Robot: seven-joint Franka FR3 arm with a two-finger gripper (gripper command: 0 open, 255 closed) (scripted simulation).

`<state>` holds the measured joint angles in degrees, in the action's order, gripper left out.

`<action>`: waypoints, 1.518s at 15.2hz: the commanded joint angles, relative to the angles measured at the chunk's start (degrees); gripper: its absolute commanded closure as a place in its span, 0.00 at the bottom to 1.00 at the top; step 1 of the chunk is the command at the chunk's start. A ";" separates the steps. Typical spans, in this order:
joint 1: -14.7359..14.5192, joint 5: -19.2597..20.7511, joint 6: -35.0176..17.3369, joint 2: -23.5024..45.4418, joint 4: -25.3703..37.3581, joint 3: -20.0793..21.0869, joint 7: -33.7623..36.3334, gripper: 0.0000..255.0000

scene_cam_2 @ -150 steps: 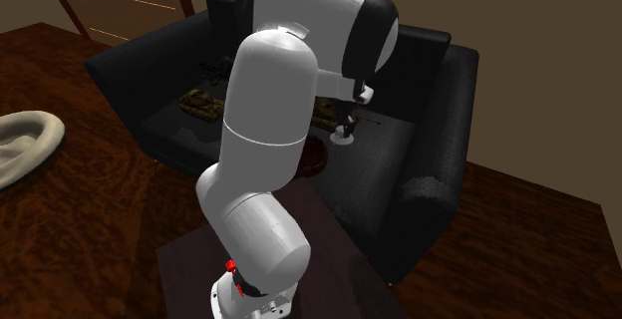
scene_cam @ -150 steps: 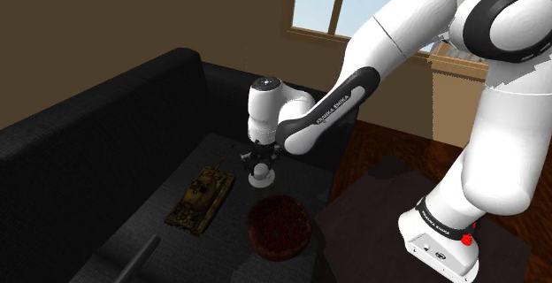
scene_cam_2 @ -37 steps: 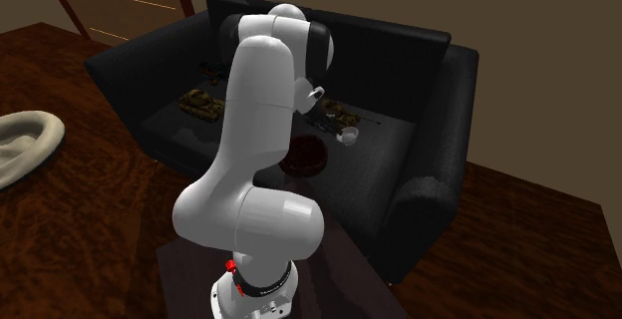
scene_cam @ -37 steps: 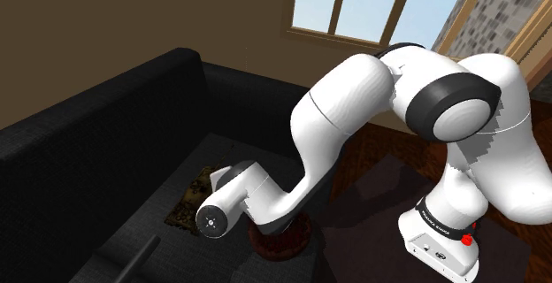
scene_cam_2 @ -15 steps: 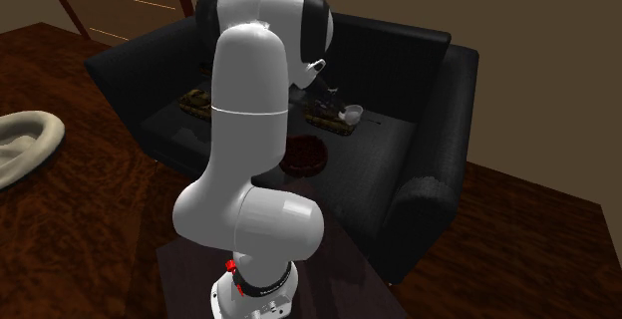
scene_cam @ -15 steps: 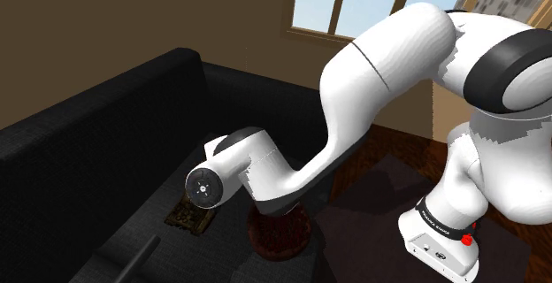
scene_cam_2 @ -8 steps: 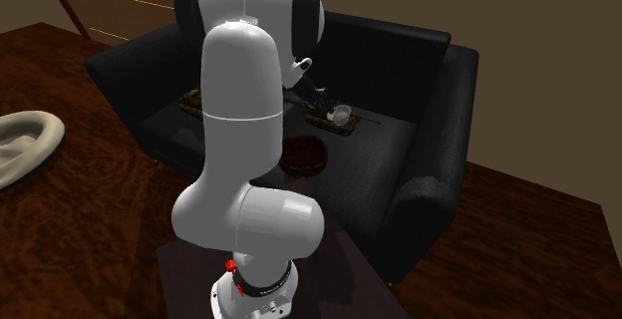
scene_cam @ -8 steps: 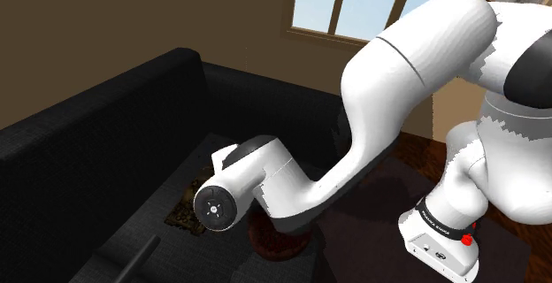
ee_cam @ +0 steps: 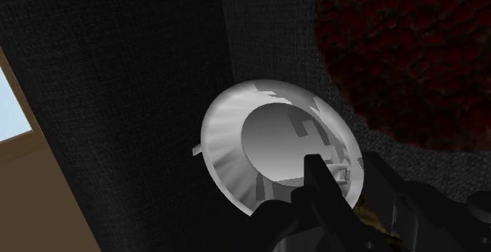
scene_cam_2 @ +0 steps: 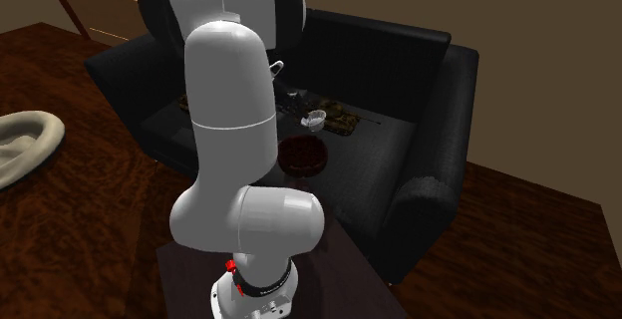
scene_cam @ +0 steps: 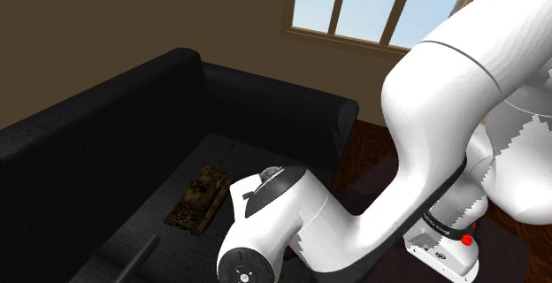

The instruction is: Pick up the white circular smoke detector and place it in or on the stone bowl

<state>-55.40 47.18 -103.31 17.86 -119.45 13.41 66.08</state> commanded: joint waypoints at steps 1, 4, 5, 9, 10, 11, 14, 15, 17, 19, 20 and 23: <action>-1.55 -1.66 1.46 -0.94 -1.04 1.40 1.73 1.00; -2.93 -2.93 2.34 -1.08 -1.74 2.58 3.61 1.00; -2.95 -2.69 1.94 -0.51 -1.78 2.50 4.06 1.00; -3.07 -1.68 0.39 1.87 -1.80 2.17 5.83 1.00; -3.10 -1.42 0.01 2.49 -1.78 2.08 6.27 1.00; -3.14 -1.16 -0.36 3.11 -1.74 1.98 6.71 1.00; -3.27 -0.36 -1.45 5.00 -1.57 1.68 8.01 1.00; -3.32 -0.09 -1.81 5.65 -1.48 1.57 8.44 1.00; -3.43 0.46 -2.51 6.96 -1.28 1.35 9.29 1.00; -3.57 1.15 -3.37 8.65 -0.96 1.06 10.35 1.00; -3.57 1.15 -3.37 8.65 -0.97 1.05 10.35 1.00; -3.57 1.15 -3.37 8.65 -0.96 1.05 10.35 1.00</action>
<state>-58.96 48.33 -106.68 26.46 -120.46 14.46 76.41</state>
